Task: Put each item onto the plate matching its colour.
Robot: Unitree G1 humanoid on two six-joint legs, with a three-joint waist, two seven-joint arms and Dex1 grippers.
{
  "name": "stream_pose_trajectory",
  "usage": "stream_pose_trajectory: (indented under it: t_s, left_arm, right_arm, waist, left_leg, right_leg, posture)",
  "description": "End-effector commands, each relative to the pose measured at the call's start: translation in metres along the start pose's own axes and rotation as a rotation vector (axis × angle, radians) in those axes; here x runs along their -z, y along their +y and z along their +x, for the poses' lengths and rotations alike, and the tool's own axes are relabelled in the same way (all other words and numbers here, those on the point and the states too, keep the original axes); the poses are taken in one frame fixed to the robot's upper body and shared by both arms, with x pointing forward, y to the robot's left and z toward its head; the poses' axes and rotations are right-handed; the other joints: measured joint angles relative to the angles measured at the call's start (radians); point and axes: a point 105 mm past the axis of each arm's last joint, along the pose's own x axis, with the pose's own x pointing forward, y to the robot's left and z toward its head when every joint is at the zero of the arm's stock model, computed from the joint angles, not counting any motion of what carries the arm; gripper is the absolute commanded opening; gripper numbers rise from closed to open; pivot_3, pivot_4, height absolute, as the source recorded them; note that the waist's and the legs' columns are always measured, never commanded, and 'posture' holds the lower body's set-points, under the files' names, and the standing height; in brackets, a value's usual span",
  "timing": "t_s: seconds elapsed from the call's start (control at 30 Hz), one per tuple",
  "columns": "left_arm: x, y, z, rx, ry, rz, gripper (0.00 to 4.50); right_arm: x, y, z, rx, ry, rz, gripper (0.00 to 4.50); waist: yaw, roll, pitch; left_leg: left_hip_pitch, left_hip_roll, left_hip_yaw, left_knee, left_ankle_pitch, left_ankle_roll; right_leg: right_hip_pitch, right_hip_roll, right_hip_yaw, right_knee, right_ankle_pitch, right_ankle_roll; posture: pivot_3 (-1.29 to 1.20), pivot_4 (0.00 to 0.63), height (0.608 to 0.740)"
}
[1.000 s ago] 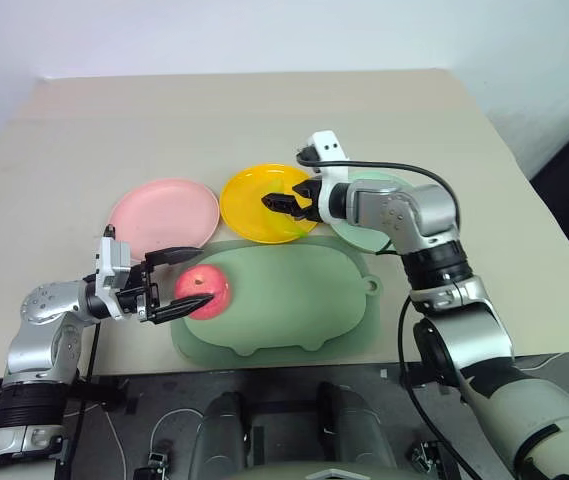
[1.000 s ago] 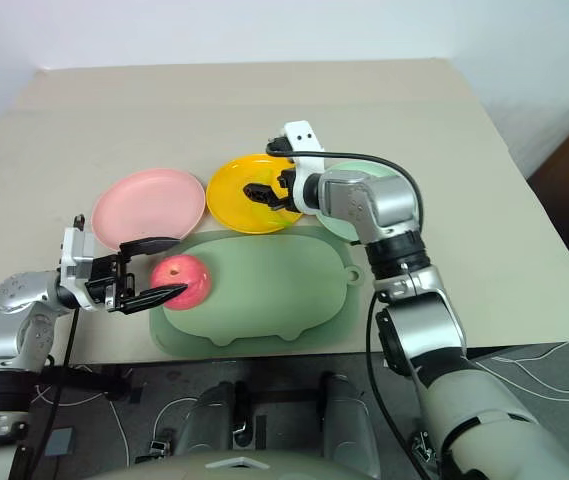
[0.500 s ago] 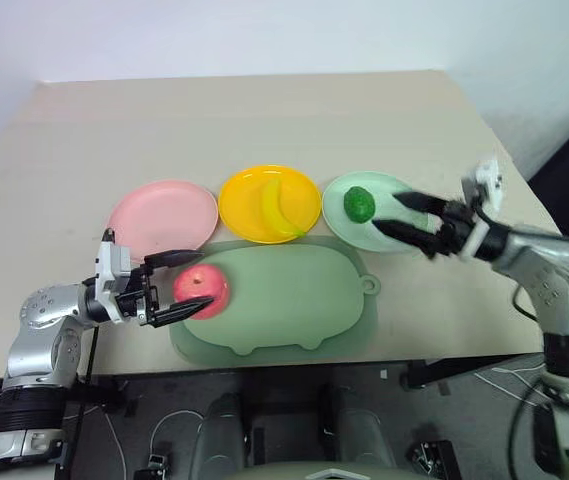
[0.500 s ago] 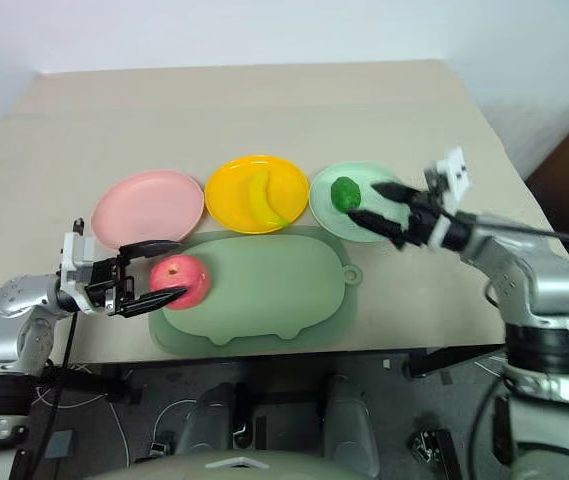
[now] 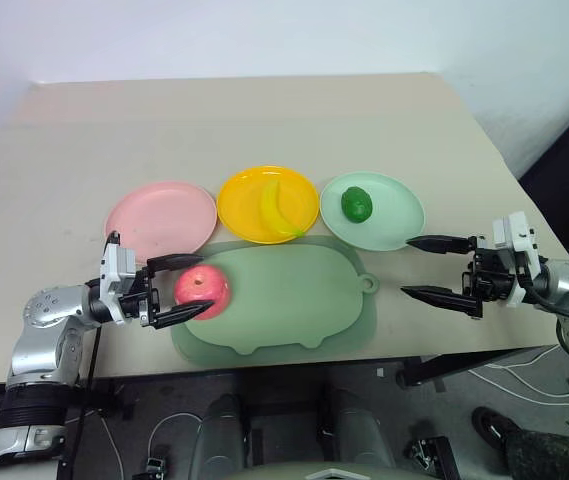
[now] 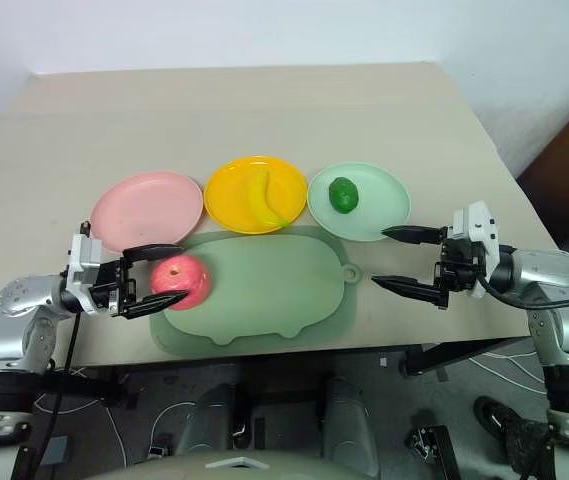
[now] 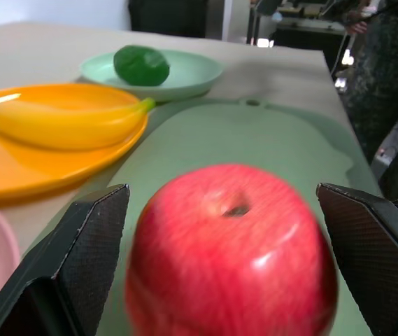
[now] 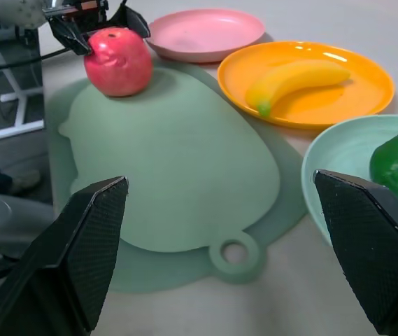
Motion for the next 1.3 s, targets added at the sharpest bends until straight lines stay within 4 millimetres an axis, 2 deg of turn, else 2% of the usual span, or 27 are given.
stream_pose_trajectory:
  t_s: [0.03, 0.4, 0.53, 0.73, 0.9, 1.0, 1.07, 1.17, 1.3]
  left_arm:
    - [0.006, -0.001, 0.005, 0.001, 0.032, 0.007, 4.50]
    - [0.016, -0.005, 0.011, 0.015, 0.066, -0.007, 4.50]
    - [0.022, -0.005, 0.009, 0.021, 0.097, -0.015, 3.81]
    - [0.020, -0.003, 0.011, -0.003, 0.073, -0.012, 3.79]
    - [-0.010, 0.001, 0.008, 0.001, -0.011, -0.062, 3.79]
    - [-0.042, 0.017, 0.003, -0.063, -0.099, -0.035, 3.79]
    - [-0.056, 0.027, 0.000, -0.101, -0.129, -0.022, 3.79]
    - [-0.065, 0.044, -0.003, -0.166, -0.123, -0.018, 3.79]
    - [-0.056, 0.069, -0.010, -0.271, -0.037, 0.003, 3.79]
  right_arm:
    - [-0.014, -0.006, -0.004, 0.024, -0.028, -0.073, 4.48]
    - [-0.015, 0.001, 0.003, -0.031, -0.024, -0.112, 4.48]
    - [-0.017, 0.000, 0.005, -0.031, -0.027, -0.130, 4.50]
    - [-0.020, -0.001, 0.007, -0.036, -0.037, -0.137, 4.50]
    - [-0.023, 0.000, 0.007, -0.054, -0.050, -0.110, 4.50]
    - [-0.024, -0.002, 0.006, -0.051, -0.051, -0.107, 4.50]
    - [-0.025, -0.003, 0.007, -0.049, -0.056, -0.104, 4.50]
    - [-0.026, -0.003, 0.010, -0.053, -0.061, -0.103, 4.50]
    - [-0.028, -0.003, 0.014, -0.059, -0.078, -0.100, 4.50]
  waist:
    - [0.002, 0.000, 0.000]
    - [0.026, 0.001, -0.001]
    - [0.025, 0.002, -0.001]
    - [0.026, 0.004, -0.002]
    - [0.025, 0.004, -0.002]
    - [0.025, 0.003, -0.002]
    - [0.026, 0.001, -0.001]
    - [0.026, 0.001, 0.000]
    - [0.025, 0.001, 0.000]
  left_leg:
    - [0.000, 0.000, 0.000, 0.000, 0.000, 0.000]
    - [0.005, 0.000, -0.003, 0.000, -0.001, -0.001]
    - [0.005, 0.000, -0.002, 0.000, -0.001, -0.001]
    - [0.005, 0.000, -0.002, 0.000, -0.001, -0.001]
    - [0.004, 0.000, -0.002, 0.000, -0.001, -0.001]
    - [0.004, 0.000, -0.002, 0.000, -0.001, -0.001]
    - [0.004, 0.000, -0.003, 0.000, -0.001, -0.001]
    - [0.004, 0.000, -0.003, 0.001, -0.001, -0.001]
    - [0.005, 0.000, -0.004, 0.001, 0.000, -0.001]
  right_leg:
    - [0.000, 0.000, 0.000, 0.001, 0.000, 0.000]
    - [-0.002, 0.000, 0.000, 0.015, 0.002, -0.004]
    - [-0.001, 0.000, -0.001, 0.009, 0.002, -0.004]
    - [0.001, 0.000, -0.001, 0.006, 0.002, -0.004]
    - [0.000, 0.000, -0.001, 0.008, 0.003, -0.004]
    - [-0.001, 0.000, -0.001, 0.009, 0.003, -0.004]
    - [-0.002, 0.000, -0.001, 0.011, 0.003, -0.004]
    - [-0.002, 0.000, -0.001, 0.016, 0.003, -0.004]
    - [-0.003, 0.000, -0.001, 0.019, 0.003, -0.004]
  posture:
    - [0.00, 0.150, 0.684]
    - [0.00, 0.150, 0.684]
    - [0.00, 0.150, 0.684]
    - [0.00, 0.150, 0.684]
    - [0.00, 0.150, 0.684]
    - [0.00, 0.150, 0.684]
    - [0.00, 0.150, 0.684]
    - [0.00, 0.150, 0.684]
    - [0.00, 0.150, 0.684]
